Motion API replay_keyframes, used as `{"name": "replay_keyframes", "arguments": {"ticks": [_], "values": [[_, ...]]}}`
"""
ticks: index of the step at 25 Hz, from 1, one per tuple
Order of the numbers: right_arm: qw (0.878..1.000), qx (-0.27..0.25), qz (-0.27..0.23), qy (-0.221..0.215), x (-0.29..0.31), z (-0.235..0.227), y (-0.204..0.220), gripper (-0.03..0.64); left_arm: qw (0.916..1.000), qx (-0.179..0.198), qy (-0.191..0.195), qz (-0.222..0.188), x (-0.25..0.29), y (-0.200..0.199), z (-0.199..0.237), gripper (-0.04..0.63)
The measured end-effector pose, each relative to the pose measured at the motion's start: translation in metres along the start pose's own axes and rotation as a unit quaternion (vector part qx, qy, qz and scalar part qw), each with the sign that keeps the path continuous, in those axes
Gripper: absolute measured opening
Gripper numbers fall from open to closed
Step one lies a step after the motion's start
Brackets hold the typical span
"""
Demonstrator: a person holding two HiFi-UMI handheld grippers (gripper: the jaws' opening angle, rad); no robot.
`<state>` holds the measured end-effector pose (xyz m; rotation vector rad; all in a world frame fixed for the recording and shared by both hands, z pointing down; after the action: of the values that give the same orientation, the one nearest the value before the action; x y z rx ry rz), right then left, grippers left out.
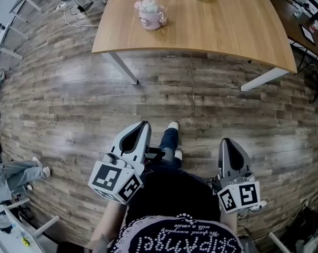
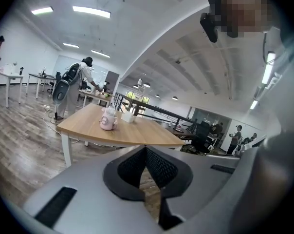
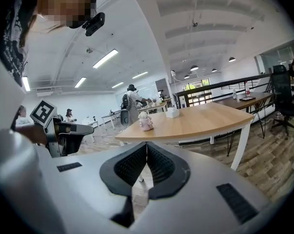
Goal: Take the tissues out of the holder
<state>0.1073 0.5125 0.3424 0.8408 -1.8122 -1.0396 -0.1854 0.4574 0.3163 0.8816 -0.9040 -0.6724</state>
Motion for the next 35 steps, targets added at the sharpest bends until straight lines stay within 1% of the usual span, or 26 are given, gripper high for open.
{"name": "replay_keyframes", "arguments": {"ticks": [5, 9, 18, 23, 28, 35], "values": [[1.0, -0.002, 0.004, 0.001, 0.043, -0.009, -0.02, 0.011, 1.0, 0.0, -0.006, -0.005, 0.034, -0.029, 0.025, 0.005], [1.0, -0.001, 0.006, 0.005, 0.067, -0.012, -0.03, 0.012, 1.0, 0.002, 0.003, -0.003, 0.055, -0.043, 0.04, 0.005], [1.0, -0.009, -0.001, 0.028, 0.095, -0.015, -0.048, 0.011, 0.9997, 0.017, 0.015, -0.012, 0.084, -0.069, 0.064, 0.005], [1.0, -0.013, -0.002, 0.027, 0.096, -0.017, -0.052, 0.012, 0.9996, 0.016, 0.018, -0.015, 0.087, -0.073, 0.061, 0.005], [1.0, -0.009, -0.003, 0.024, 0.093, -0.023, -0.049, 0.012, 0.9993, 0.022, 0.021, -0.021, 0.089, -0.076, 0.052, 0.005], [1.0, 0.001, -0.004, 0.017, 0.1, -0.055, -0.055, 0.012, 0.9992, 0.025, 0.015, -0.029, 0.106, -0.089, 0.032, 0.005]]}}
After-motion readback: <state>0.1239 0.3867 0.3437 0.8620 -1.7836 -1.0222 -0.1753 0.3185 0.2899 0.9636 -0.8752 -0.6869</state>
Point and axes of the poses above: the fingertips, and each gripper's own axes: x forward along the fingers, z to its left, y out of its underside, the point moved 9 cm from there along -x, backward along the fingers, and after that the axes turned 2 degrees about -y, right-handed, at the moved point
